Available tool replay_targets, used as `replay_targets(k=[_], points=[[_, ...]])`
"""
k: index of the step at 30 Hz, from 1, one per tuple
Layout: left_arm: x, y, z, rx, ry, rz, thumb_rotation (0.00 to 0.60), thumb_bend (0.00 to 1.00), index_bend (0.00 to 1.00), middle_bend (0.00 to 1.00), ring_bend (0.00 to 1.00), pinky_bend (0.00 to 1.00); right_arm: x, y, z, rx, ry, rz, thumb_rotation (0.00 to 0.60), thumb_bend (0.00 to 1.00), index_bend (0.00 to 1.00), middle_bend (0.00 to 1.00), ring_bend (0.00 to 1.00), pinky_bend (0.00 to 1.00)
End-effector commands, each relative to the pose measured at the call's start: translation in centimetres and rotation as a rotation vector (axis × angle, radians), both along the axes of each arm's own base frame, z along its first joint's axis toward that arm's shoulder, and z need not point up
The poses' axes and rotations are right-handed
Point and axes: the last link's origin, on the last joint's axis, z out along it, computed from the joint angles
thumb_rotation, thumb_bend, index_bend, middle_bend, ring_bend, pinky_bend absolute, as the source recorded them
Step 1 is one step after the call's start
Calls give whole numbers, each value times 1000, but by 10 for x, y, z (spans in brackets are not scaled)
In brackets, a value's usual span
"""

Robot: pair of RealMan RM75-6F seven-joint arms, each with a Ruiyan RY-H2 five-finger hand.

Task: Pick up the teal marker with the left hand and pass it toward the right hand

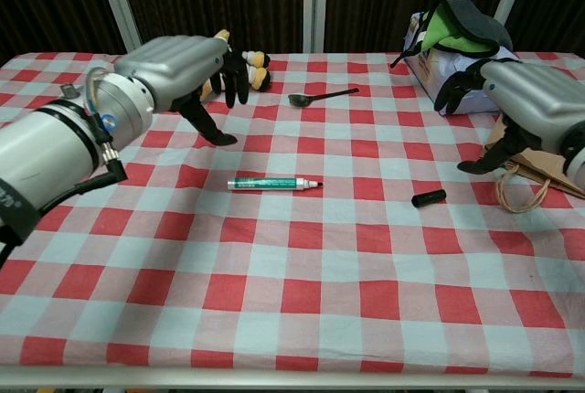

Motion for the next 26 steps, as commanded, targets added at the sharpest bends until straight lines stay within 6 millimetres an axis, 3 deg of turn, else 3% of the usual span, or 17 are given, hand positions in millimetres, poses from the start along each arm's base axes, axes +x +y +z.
replay_targets(k=[1, 7, 13, 19, 26], points=[[-27, -15, 43, 176, -51, 45, 600, 159, 397, 322, 254, 300, -25, 25, 36, -106, -23, -18, 600, 26, 313, 295, 49, 20], [-101, -64, 82, 314, 15, 155, 600, 139, 290, 175, 127, 222, -78, 77, 86, -213, -41, -111, 600, 26, 259, 222, 1, 2], [-162, -133, 101, 290, 59, 361, 600, 120, 255, 176, 113, 226, -105, 140, 114, -220, 18, -154, 600, 39, 150, 150, 0, 0], [-182, -188, 108, 302, 69, 407, 600, 113, 254, 191, 100, 238, -103, 172, 109, -209, 34, -164, 600, 44, 144, 145, 0, 0], [-180, -207, 106, 314, 65, 374, 600, 112, 255, 193, 100, 238, -98, 179, 86, -141, 37, -165, 600, 46, 126, 134, 0, 0]])
